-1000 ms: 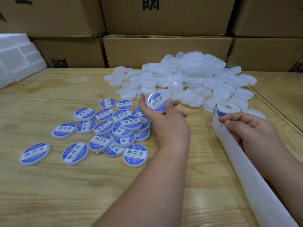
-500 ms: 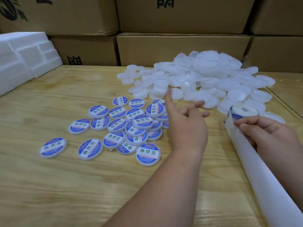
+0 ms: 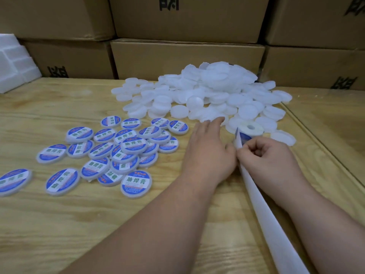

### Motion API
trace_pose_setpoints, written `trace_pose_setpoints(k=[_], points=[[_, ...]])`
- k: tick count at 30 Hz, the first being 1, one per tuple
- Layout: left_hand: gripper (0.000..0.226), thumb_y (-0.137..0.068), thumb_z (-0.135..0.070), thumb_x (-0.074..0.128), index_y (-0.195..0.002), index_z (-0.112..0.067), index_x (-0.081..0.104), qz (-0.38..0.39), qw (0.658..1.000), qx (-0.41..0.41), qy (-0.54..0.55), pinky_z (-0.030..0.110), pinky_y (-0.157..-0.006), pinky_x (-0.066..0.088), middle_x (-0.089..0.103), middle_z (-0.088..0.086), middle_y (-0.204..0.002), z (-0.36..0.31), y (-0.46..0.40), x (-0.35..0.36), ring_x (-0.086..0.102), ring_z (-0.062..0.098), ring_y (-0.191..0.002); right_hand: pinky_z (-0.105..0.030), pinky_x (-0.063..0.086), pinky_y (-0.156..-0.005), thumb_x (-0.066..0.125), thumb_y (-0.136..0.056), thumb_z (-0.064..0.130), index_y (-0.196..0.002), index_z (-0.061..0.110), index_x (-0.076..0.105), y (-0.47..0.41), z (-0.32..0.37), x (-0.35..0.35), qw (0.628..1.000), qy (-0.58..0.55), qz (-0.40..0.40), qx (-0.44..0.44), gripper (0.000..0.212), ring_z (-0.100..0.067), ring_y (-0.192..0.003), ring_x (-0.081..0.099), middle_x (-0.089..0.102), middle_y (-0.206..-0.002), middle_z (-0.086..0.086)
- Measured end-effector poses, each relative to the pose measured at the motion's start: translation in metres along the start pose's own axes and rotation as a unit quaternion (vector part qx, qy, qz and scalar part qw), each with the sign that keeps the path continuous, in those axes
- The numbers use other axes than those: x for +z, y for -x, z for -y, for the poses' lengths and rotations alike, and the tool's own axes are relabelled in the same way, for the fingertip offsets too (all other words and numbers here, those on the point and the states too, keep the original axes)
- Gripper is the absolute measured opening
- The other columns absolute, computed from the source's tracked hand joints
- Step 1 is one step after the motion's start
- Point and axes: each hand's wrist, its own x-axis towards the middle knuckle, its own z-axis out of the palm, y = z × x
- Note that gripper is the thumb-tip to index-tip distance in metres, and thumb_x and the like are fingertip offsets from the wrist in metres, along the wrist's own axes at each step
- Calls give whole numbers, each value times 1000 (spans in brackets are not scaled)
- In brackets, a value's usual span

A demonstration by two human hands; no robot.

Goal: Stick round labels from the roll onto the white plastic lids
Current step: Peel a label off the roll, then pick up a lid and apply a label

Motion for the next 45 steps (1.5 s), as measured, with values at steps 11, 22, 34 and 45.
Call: trace_pose_setpoints(k=[11, 22, 34, 45], points=[[79, -84, -59, 46, -155, -47, 13, 32, 978, -36, -205, 55, -123, 3, -7, 2, -170, 10, -73, 25, -13, 36, -154, -15, 27, -41, 58, -81, 17, -58, 19, 50, -3, -4, -5, 997, -81, 1, 17, 25, -6, -45, 32, 37, -48, 12], [57, -91, -49, 42, -146, -34, 40, 39, 959, -38, -277, 57, -111, 24, 30, 4, -157, 5, -88, 29, 31, 36, -139, -17, 18, -40, 43, -63, 20, -51, 24, 25, 4, 3, -14, 990, -130, 51, 28, 22, -9, -47, 19, 22, -51, 12], [37, -97, -31, 47, -133, -31, 55, 7, 976, 49, -212, 44, -102, 35, 49, -5, -137, -5, -39, 18, 43, 25, -123, -23, 18, -42, 44, -62, 22, -54, 23, 26, 4, 7, -21, 990, -122, 43, 62, 20, -12, -49, 20, 23, -54, 9], [68, -86, -42, 54, -150, -41, 31, 35, 992, 49, -109, 43, -124, 13, 11, -7, -166, -3, 45, -16, 7, 17, -153, -27, 22, -45, 45, -57, 20, -63, 14, 35, 26, 21, -51, 951, -8, 280, 132, 14, -18, -49, 30, 36, -62, -7]])
